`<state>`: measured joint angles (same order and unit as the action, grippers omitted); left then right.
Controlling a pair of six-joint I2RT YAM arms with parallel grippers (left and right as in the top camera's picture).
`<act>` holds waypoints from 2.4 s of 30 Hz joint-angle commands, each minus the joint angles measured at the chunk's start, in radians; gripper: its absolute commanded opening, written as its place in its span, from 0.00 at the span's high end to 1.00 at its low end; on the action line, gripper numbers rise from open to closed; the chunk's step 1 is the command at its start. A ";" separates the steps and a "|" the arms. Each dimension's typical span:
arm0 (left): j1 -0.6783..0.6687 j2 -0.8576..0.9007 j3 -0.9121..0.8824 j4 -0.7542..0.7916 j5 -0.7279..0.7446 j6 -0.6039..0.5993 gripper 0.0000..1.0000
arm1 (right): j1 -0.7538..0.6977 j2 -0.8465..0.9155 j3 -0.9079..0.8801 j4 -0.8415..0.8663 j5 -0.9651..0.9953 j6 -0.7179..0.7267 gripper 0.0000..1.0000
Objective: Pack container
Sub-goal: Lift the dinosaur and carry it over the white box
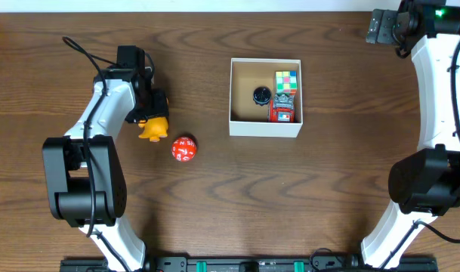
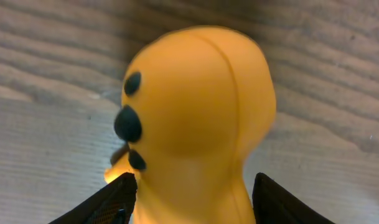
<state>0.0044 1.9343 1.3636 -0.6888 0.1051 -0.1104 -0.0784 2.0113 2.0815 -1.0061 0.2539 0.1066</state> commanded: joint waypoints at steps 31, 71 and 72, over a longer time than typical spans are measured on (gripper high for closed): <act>-0.004 -0.187 0.102 0.179 0.027 0.002 0.94 | -0.006 0.003 -0.001 -0.001 0.000 0.016 0.01; -0.506 -0.069 0.102 0.452 0.036 -0.276 0.94 | -0.006 0.003 0.000 -0.001 0.000 0.016 0.01; -0.506 -0.069 0.102 0.436 0.036 -0.291 0.94 | -0.006 0.003 -0.001 -0.001 0.000 0.016 0.01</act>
<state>-0.5041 1.8618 1.4498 -0.2329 0.1505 -0.3683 -0.0784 2.0113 2.0815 -1.0061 0.2539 0.1066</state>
